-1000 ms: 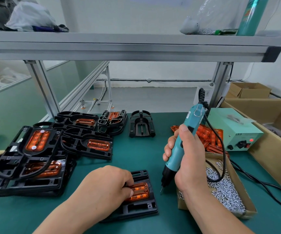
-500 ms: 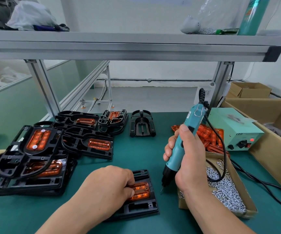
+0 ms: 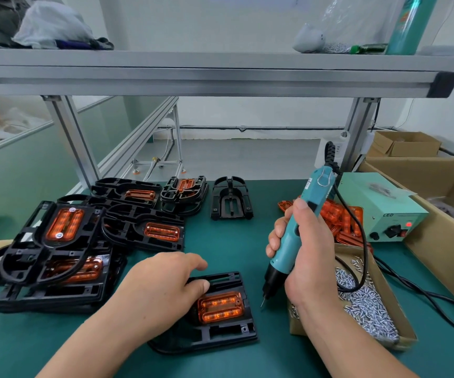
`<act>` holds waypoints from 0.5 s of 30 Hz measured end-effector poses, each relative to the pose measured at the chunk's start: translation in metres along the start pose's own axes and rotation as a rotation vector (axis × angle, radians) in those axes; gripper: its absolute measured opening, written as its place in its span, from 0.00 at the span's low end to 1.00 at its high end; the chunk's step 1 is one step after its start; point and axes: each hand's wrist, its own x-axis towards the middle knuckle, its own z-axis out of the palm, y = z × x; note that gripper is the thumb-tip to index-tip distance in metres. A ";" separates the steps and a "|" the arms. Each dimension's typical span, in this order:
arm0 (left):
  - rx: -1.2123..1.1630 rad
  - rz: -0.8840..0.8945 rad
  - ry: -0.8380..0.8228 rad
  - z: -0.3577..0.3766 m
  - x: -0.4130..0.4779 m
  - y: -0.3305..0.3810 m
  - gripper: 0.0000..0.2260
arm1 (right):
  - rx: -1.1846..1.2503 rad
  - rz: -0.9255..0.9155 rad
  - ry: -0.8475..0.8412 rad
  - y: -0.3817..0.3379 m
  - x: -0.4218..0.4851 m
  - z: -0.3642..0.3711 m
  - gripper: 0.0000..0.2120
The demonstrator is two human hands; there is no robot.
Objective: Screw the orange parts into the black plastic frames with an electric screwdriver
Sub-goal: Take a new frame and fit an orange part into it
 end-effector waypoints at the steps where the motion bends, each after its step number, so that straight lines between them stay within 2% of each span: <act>1: 0.019 -0.001 -0.009 -0.001 0.001 -0.002 0.20 | 0.004 -0.001 0.000 0.000 0.000 0.000 0.24; 8: 0.079 -0.011 -0.105 -0.002 0.001 -0.013 0.26 | 0.059 0.029 0.008 -0.001 0.001 0.000 0.24; 11: 0.087 -0.013 -0.148 -0.001 0.001 -0.012 0.30 | 0.088 0.037 0.021 -0.001 0.002 -0.001 0.23; 15: 0.086 -0.034 -0.174 0.000 0.002 -0.008 0.30 | 0.119 0.048 0.041 -0.001 0.002 -0.003 0.18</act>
